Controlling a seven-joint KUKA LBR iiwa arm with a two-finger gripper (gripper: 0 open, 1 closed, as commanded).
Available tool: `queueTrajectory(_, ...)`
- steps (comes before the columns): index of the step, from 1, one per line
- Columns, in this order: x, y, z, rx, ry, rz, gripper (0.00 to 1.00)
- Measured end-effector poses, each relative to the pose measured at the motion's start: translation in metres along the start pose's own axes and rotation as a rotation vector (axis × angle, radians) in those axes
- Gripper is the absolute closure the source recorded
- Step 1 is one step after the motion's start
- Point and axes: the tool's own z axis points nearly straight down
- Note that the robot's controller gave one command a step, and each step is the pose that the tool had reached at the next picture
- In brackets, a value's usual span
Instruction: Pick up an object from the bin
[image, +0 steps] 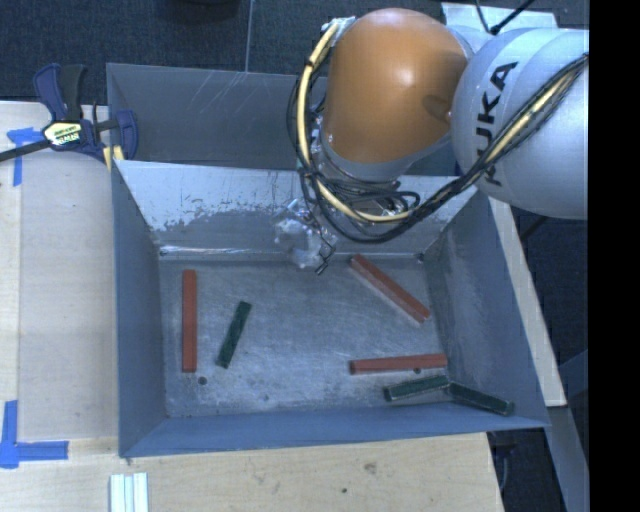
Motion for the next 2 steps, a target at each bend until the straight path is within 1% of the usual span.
queueTrajectory(1, -0.010, 0.055, 0.086, -0.012, 0.013, -0.151, 1.00)
queueTrajectory(2, -0.028, 0.042, 0.069, -0.006, 0.004, -0.258, 1.00)
